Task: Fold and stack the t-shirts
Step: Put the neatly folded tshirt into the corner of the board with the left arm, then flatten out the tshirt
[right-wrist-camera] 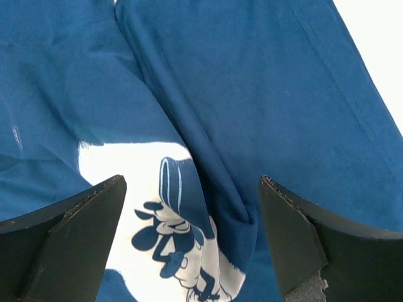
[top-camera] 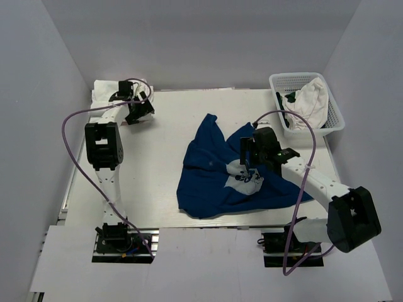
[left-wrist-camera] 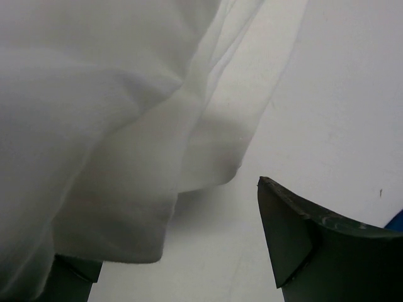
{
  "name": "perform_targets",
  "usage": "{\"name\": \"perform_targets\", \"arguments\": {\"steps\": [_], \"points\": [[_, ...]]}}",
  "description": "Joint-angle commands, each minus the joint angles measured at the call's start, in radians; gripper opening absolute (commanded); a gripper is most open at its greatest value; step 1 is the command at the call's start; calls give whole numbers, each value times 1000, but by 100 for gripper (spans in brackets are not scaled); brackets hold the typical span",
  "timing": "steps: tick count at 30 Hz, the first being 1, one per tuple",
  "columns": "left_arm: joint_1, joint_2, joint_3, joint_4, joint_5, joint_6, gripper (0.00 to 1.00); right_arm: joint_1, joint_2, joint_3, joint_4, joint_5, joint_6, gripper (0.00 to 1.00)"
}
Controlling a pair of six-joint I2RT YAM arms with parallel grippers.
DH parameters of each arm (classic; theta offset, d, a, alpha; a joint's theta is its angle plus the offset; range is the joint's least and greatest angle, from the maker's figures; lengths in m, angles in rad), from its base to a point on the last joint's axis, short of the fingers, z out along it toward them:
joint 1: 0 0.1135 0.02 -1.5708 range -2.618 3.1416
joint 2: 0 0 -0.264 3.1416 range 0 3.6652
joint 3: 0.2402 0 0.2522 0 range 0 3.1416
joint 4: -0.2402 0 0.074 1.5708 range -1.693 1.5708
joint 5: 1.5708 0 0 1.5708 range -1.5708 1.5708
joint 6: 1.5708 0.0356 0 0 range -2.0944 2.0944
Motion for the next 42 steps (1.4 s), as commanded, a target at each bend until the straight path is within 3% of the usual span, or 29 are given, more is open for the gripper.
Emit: {"name": "perform_targets", "arguments": {"steps": [1, 7, 10, 17, 23, 24, 25, 27, 35, 42], "points": [[13, 56, 111, 17, -18, 22, 99, -9, 22, 70, -18, -7, -20, 90], [13, 66, 112, 52, 26, 2, 99, -17, 53, 94, -29, -30, -23, 90], [13, -5, 67, 40, 26, -7, 99, -19, 44, 94, -29, -39, -24, 90], [-17, -423, -383, 118, 112, -25, 99, -20, -2, 79, -5, -41, -15, 90], [24, -559, -534, -52, -118, -69, 99, -20, -45, 48, 20, -62, -21, 90], [36, -559, -524, -83, -133, -70, 99, -22, -48, 51, 11, -59, -23, 90], [36, -559, -505, -151, -233, -97, 99, -23, -53, 54, 2, -55, -20, 90], [79, -550, -461, -168, -253, -122, 99, -25, -61, 51, 0, -47, -33, 90], [193, -403, -252, -53, -185, -122, 99, -29, -35, 93, -26, -9, -66, 90], [236, -126, 48, -52, -89, -102, 99, -42, 27, 159, -81, 65, -75, 90]]}}
